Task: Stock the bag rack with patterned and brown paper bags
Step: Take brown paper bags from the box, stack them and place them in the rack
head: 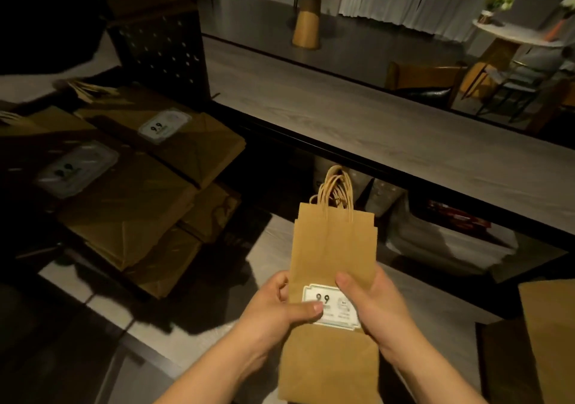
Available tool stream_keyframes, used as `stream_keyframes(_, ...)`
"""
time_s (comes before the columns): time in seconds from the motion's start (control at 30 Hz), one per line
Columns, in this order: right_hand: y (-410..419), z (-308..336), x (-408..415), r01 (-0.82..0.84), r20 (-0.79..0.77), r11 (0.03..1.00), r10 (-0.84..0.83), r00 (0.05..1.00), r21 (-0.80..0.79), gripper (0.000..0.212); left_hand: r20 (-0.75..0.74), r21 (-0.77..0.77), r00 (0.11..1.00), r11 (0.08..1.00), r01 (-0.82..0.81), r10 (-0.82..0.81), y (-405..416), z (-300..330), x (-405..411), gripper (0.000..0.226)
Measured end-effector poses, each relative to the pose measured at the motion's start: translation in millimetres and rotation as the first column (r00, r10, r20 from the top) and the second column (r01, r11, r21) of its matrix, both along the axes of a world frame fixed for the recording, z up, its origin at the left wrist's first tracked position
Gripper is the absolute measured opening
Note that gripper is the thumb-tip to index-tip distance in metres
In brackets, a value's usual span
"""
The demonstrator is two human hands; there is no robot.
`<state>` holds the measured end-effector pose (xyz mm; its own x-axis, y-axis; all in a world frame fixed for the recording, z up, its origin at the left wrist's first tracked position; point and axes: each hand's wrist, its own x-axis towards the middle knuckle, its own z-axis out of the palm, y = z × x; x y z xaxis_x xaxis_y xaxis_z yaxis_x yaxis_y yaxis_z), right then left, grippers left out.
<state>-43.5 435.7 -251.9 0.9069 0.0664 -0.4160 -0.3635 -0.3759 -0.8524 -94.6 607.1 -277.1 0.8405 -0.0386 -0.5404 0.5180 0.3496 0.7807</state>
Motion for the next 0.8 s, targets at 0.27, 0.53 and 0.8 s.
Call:
stream_keyframes(0.27,30,6,7,-0.320,-0.110,0.946,0.324,0.940,0.057,0.049,-0.057,-0.122,0.964,0.956,-0.266,0.260,30,15,-3,0.038)
stream_keyframes(0.53,48,24,13,-0.264,-0.077,0.926,0.294,0.953,0.269,0.047,0.112,-0.042,0.911,0.918,-0.395,0.398,40,36,1,0.045)
stream_keyframes(0.8,0,2,14,-0.044,-0.397,0.806,0.337,0.854,0.590,0.091,-0.120,-0.153,0.849,0.835,-0.528,0.515,43,18,12,0.043)
